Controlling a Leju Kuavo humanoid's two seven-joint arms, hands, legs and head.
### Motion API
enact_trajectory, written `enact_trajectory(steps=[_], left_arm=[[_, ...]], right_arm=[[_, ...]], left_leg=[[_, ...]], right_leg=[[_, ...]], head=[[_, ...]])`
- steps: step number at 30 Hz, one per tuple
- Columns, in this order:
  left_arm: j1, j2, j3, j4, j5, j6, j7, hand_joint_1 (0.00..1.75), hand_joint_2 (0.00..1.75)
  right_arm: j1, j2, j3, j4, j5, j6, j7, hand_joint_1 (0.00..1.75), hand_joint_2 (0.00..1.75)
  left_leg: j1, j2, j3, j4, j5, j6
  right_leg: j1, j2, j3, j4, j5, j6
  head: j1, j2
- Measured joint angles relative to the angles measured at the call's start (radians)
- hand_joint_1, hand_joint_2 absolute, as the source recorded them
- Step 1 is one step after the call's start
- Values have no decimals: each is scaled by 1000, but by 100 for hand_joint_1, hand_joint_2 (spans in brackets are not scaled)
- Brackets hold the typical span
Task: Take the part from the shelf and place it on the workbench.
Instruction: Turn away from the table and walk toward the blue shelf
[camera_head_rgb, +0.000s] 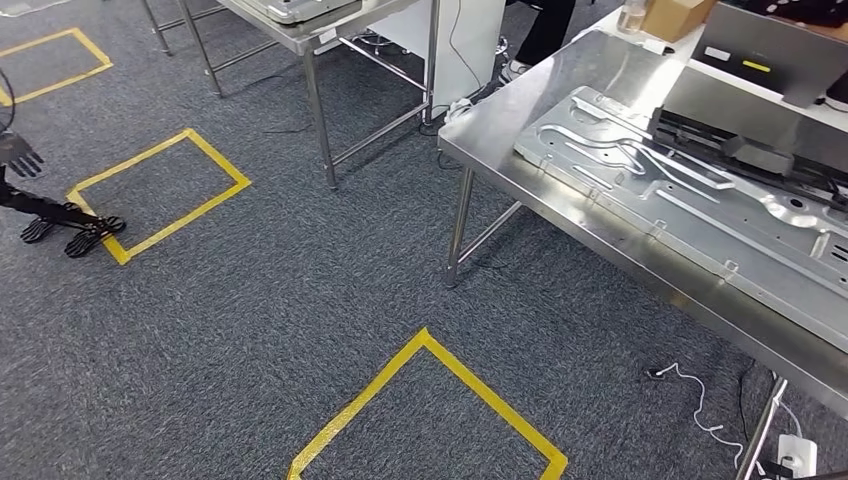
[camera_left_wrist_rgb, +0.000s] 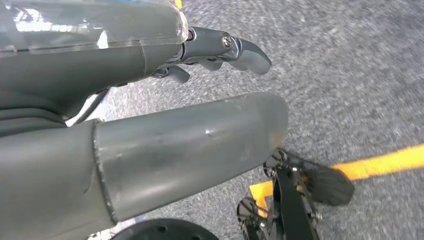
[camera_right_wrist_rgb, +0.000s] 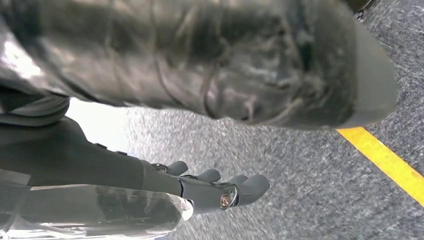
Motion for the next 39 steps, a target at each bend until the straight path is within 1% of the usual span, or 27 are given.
enact_trajectory(steps=[1,3,5,7,8,10,11,12,13,14,15,16,18,20,21,23,25,27,28,29,30,31,32,34,36,38,39], left_arm=[[0,0,-1,0,0,0,0,0,0],[0,0,-2,1,0,0,1,0,0],[-2,-1,-3,2,-1,0,1,0,0],[-2,-1,-3,2,-2,0,0,0,0],[-1,0,-3,3,-2,0,0,0,0],[-2,1,-3,3,-2,0,0,0,0],[-3,0,-4,3,-3,0,0,0,0],[-4,0,-4,4,-3,0,0,0,0],[-5,0,-4,4,-3,0,1,0,0],[-5,0,-4,4,-3,0,2,0,0],[-4,1,-4,4,-3,1,5,0,0],[-4,1,-4,4,-3,2,7,0,0],[-5,1,-4,4,-4,4,10,0,0],[-7,1,-4,4,-4,5,11,0,0],[-7,1,-4,4,-4,5,12,0,0],[-6,1,-4,5,-4,6,13,0,0],[-8,0,-4,5,-3,7,17,0,0],[-16,0,-4,5,-2,9,22,0,0],[-20,0,-5,5,-1,11,24,0,0],[-22,0,-5,5,0,11,25,0,0],[-24,0,-5,5,1,12,26,0,0],[-24,0,-5,5,2,13,27,0,0],[-25,-1,-5,5,2,15,28,0,0],[-26,-5,-5,6,3,21,31,0,0],[-27,-9,-5,7,6,25,32,0,0],[-24,-10,-5,8,7,27,31,0,0],[-22,-10,-5,8,7,27,31,0,0]], right_arm=[[0,0,0,0,0,0,0,0,0],[3,0,0,1,0,-1,-1,0,0],[4,0,-1,2,0,-2,-4,0,0],[-1,0,-1,2,0,-2,-8,0,0],[-3,1,-1,2,0,-2,-8,0,0],[-3,3,-1,2,0,-2,-8,0,0],[-1,4,-1,2,0,-2,-9,0,0],[1,4,-1,2,0,-2,-9,0,0],[2,4,-1,2,0,-1,-9,0,0],[2,4,-1,2,0,-1,-8,0,0],[1,4,-1,2,1,0,-7,0,0],[-1,4,-1,2,1,0,-7,0,0],[-3,6,-1,2,2,1,-5,0,0],[-4,7,-1,2,2,2,-5,0,0],[-5,7,-1,2,2,3,-4,0,0],[-11,7,-1,2,2,3,-2,0,0],[-12,7,-1,1,1,3,-2,0,0],[-9,8,-1,1,-1,2,-2,0,0],[-8,9,-1,1,-2,2,-4,0,0],[-7,10,-1,1,-3,3,-5,0,0],[-6,10,-1,1,-4,4,-7,0,0],[-6,11,-1,1,-6,6,-10,0,0],[-5,11,-1,1,-6,8,-12,0,0],[-2,8,-1,2,-8,14,-20,0,0],[-1,5,-1,2,-10,23,-24,0,0],[-3,4,-1,2,-11,31,-24,0,0],[-2,3,-1,2,-12,33,-24,0,0]], left_leg=[[0,-14,0,3,-1,-1],[0,-39,-4,10,-2,-7],[3,-61,-14,14,0,-20],[6,-85,-21,12,6,-35],[5,-79,-25,17,4,-40],[2,-31,-54,74,-32,-48],[2,3,-81,131,-63,-52],[4,23,-114,198,-96,-56],[7,33,-141,257,-119,-59],[8,38,-155,288,-125,-62],[9,42,-148,281,-111,-63],[9,48,-121,235,-83,-62],[5,86,-39,91,-28,-56],[-1,115,4,11,-11,-45],[-3,113,4,6,-13,-39],[-2,92,4,-1,-9,-28],[2,71,9,-10,-1,-16],[2,50,7,-13,4,-8],[1,37,5,-12,5,-7],[-1,24,5,-12,5,-6],[-3,11,6,-11,5,-6],[-4,-3,8,-9,5,-7],[-4,-17,9,-7,4,-7],[-4,-40,6,-1,1,-13],[0,-60,-3,0,3,-24],[4,-72,-7,0,5,-37],[3,-59,-11,9,-2,-42]], right_leg=[[0,8,24,-56,40,-2],[-3,58,77,-181,98,-10],[-2,94,96,-235,110,-16],[-2,75,96,-242,114,-23],[-4,61,100,-248,118,-29],[-9,30,107,-260,123,-42],[-6,14,108,-262,123,-45],[-4,-2,108,-262,122,-48],[-2,-18,107,-262,121,-48],[-1,-33,107,-262,120,-48],[-1,-47,107,-262,119,-48],[-1,-60,109,-261,117,-46],[2,-83,116,-260,112,-38],[7,-101,121,-259,107,-28],[9,-109,124,-259,106,-22],[6,-114,130,-259,100,-11],[2,-71,112,-211,64,-2],[0,-18,50,-85,-1,1],[0,-8,15,-20,-24,1],[0,-3,-9,20,-28,0],[1,-1,-16,22,-11,-2],[1,4,-4,-15,25,-5],[1,17,22,-82,69,-9],[1,63,70,-204,123,-18],[5,84,83,-243,127,-24],[5,62,88,-252,132,-33],[3,49,93,-258,135,-40]], head=[[0,0],[0,0],[0,0],[0,0],[0,0],[-2,0],[-3,0],[-4,0],[-4,0],[-4,0],[-4,0],[-4,0],[-4,0],[-3,0],[-3,0],[-3,0],[-3,0],[-2,0],[-2,0],[-2,0],[-3,0],[-3,0],[-3,0],[-3,0],[-2,0],[-2,0],[-2,0]])
